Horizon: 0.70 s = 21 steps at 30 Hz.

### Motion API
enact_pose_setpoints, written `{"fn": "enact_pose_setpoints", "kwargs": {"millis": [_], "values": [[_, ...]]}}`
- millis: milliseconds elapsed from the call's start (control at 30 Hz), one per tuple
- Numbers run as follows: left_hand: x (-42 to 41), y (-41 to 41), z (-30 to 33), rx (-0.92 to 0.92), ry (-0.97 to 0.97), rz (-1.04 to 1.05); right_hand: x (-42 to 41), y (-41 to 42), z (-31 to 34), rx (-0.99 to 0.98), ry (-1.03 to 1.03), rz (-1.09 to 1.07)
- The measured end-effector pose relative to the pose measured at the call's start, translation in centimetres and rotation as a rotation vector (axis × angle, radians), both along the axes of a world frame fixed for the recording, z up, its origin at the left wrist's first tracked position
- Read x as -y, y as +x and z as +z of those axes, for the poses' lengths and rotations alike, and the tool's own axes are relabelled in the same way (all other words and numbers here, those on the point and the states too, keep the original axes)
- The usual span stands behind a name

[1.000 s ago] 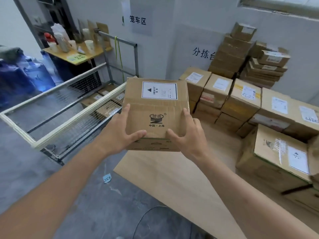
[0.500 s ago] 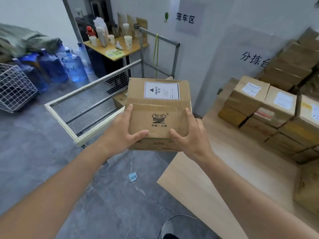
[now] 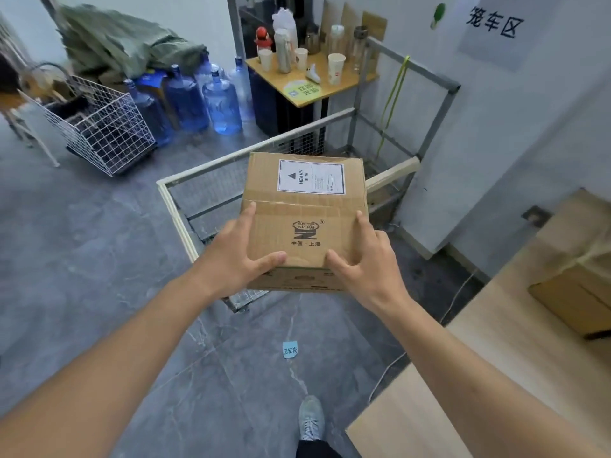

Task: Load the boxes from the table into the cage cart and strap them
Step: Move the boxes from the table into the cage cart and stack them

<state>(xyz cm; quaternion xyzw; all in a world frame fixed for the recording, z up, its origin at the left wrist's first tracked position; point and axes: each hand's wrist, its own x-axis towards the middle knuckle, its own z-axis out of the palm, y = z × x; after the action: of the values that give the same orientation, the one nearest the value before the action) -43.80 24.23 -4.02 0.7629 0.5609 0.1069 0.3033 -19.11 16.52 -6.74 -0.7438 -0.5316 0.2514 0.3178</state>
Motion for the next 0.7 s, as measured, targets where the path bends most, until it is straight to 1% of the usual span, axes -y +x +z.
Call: {"fn": "enact_pose_setpoints", "kwargs": {"millis": [167,367,700], "values": [[-5.4,-0.7,-1.0,-0.008,-0.029,0.064,-6.8,-0.3,-0.9,-0.01,-0.035,0.062],[-13.2,-1.7,-3.6,-0.005,-0.099,0.08,-14.8,-1.2,-2.5,0.004,-0.084,0.09],[-30.3,-5.1,-9.4,0.024,-0.216,0.02,-30.0,-5.7,-7.5,0.01,-0.162,0.01]]}}
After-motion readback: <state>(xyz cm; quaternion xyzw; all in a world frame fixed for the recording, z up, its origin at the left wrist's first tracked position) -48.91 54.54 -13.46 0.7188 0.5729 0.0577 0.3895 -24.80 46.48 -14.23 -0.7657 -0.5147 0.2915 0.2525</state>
